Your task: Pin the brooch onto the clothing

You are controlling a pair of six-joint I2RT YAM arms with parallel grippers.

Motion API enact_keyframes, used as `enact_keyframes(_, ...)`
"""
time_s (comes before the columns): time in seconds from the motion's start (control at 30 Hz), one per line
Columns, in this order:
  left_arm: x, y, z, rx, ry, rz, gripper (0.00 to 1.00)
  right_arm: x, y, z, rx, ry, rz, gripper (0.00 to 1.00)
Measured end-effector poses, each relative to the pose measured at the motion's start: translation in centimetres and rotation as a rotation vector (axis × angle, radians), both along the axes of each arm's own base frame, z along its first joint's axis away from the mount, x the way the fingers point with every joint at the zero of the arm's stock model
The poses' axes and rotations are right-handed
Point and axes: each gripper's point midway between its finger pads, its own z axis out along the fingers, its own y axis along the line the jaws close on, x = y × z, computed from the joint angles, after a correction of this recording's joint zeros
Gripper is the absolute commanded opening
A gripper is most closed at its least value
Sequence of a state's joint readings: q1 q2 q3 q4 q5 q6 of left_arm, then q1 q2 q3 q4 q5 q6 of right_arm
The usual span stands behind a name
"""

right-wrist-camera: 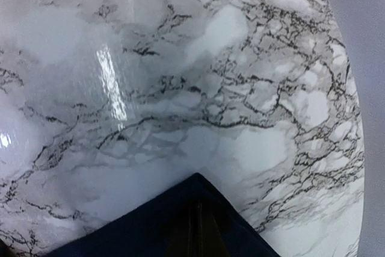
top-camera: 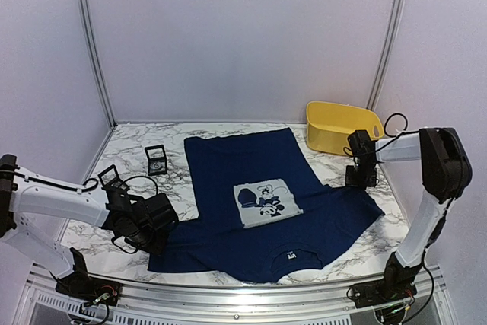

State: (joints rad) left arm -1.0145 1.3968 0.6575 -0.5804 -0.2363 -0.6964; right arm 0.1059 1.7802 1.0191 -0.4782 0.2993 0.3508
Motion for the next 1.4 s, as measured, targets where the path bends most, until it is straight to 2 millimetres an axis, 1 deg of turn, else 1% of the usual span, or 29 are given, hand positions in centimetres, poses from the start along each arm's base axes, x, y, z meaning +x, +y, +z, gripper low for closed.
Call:
enact_keyframes(0.1, 0.0, 0.0, 0.0, -0.001, 0.001, 0.004, 0.24, 1.5, -0.5, 0.0, -0.031, -0.016, 0.002, 0.0)
enact_keyframes(0.17, 0.0, 0.0, 0.0, -0.001, 0.0, 0.004, 0.25, 1.9, -0.6, 0.1, -0.042, -0.017, 0.007, 0.0)
enact_keyframes(0.23, 0.0, 0.0, 0.1, -0.004, -0.001, 0.003, 0.29, 1.9, -0.6, 0.1, -0.047, -0.014, 0.013, 0.0)
enact_keyframes(0.33, -0.1, -0.2, 0.4, -0.014, 0.002, -0.022, 0.38, 1.7, -0.6, 0.3, -0.053, 0.0, 0.029, 0.0)
enact_keyframes(0.4, 0.0, -0.6, 1.4, -0.028, -0.006, -0.059, 0.42, 1.2, -0.1, 0.7, -0.07, 0.025, 0.061, 0.0)
enact_keyframes(0.43, 0.3, -1.1, 2.3, -0.045, -0.022, -0.077, 0.42, 1.0, 0.2, 1.3, -0.085, 0.034, 0.081, 0.0)
enact_keyframes(0.5, 1.5, -2.8, 4.7, -0.095, -0.07, -0.117, 0.43, 1.0, 2.1, 3.3, -0.11, 0.018, 0.146, 0.0)
enact_keyframes(0.53, 2.1, -3.7, 5.9, -0.118, -0.096, -0.133, 0.43, 1.2, 3.8, 4.9, -0.114, -0.013, 0.194, 0.0)
enact_keyframes(0.6, 3.6, -5.1, 7.9, -0.148, -0.149, -0.16, 0.43, 1.0, 8.4, 8.2, -0.097, -0.099, 0.311, 0.0)
enact_keyframes(0.63, 4.4, -5.6, 8.5, -0.148, -0.169, -0.173, 0.43, 0.4, 11.1, 9.6, -0.072, -0.14, 0.378, 0.0)
enact_keyframes(0.67, 5.1, -6.0, 8.8, -0.142, -0.183, -0.184, 0.42, -0.6, 14.0, 10.6, -0.036, -0.173, 0.449, 0.0)
enact_keyframes(0.7, 6.1, -6.4, 8.9, -0.132, -0.197, -0.192, 0.41, -1.6, 16.4, 11.2, 0.006, -0.198, 0.51, 0.0)
enact_keyframes(0.73, 7.3, -6.8, 8.9, -0.12, -0.207, -0.194, 0.4, -3.4, 19.6, 11.3, 0.07, -0.209, 0.601, 0.0)
enact_keyframes(0.77, 8.8, -7.2, 8.7, -0.11, -0.214, -0.193, 0.4, -5.5, 22.6, 11.0, 0.136, -0.207, 0.694, 0.0)
enact_keyframes(0.8, 10.4, -7.7, 8.6, -0.109, -0.228, -0.187, 0.4, -8.0, 25.7, 10.3, 0.199, -0.188, 0.794, 0.0)
enact_keyframes(0.87, 14.2, -8.0, 8.3, -0.089, -0.247, -0.159, 0.41, -13.6, 30.7, 8.1, 0.303, -0.12, 0.982, 0.0)
enact_keyframes(0.93, 18.7, -8.9, 8.3, -0.07, -0.296, -0.138, 0.41, -19.1, 34.3, 5.8, 0.374, -0.034, 1.14, 0.0)
enact_keyframes(0.97, 20.5, -9.2, 8.2, -0.06, -0.317, -0.132, 0.41, -21.1, 35.3, 4.9, 0.393, 0.001, 1.192, 0.0)
enact_keyframes(1.0, 22.9, -9.8, 8.2, -0.044, -0.346, -0.127, 0.41, -23.6, 36.4, 3.7, 0.41, 0.048, 1.254, 0.0)
enact_keyframes(1.03, 24.6, -10.3, 7.8, -0.034, -0.368, -0.128, 0.41, -24.9, 36.8, 2.9, 0.419, 0.079, 1.284, 0.0)
enact_keyframes(1.07, 26.0, -10.8, 7.4, -0.019, -0.384, -0.13, 0.41, -25.7, 37.1, 2.3, 0.422, 0.101, 1.3, 0.0)
enact_keyframes(1.1, 27.0, -11.2, 6.9, -0.006, -0.392, -0.133, 0.41, -26.4, 37.1, 1.3, 0.427, 0.129, 1.308, 0.0)
enact_keyframes(1.13, 28.0, -11.7, 6.1, 0.011, -0.4, -0.138, 0.41, -26.6, 37.1, 1.1, 0.428, 0.137, 1.309, 0.0)
enact_keyframes(1.2, 29.2, -12.3, 4.2, 0.046, -0.398, -0.149, 0.41, -27.2, 36.9, 0.3, 0.435, 0.159, 1.308, 0.0)
enact_keyframes(1.3, 29.9, -12.4, 1.2, 0.103, -0.373, -0.166, 0.42, -28.1, 37.1, 0.4, 0.449, 0.166, 1.322, 0.0)
enact_keyframes(1.33, 30.6, -12.4, 1.2, 0.121, -0.395, -0.155, 0.42, -28.6, 37.2, 0.4, 0.452, 0.172, 1.335, 0.0)
enact_keyframes(1.4, 31.1, -12.6, 1.3, 0.128, -0.406, -0.159, 0.42, -30.0, 37.4, 0.4, 0.459, 0.193, 1.37, 0.0)
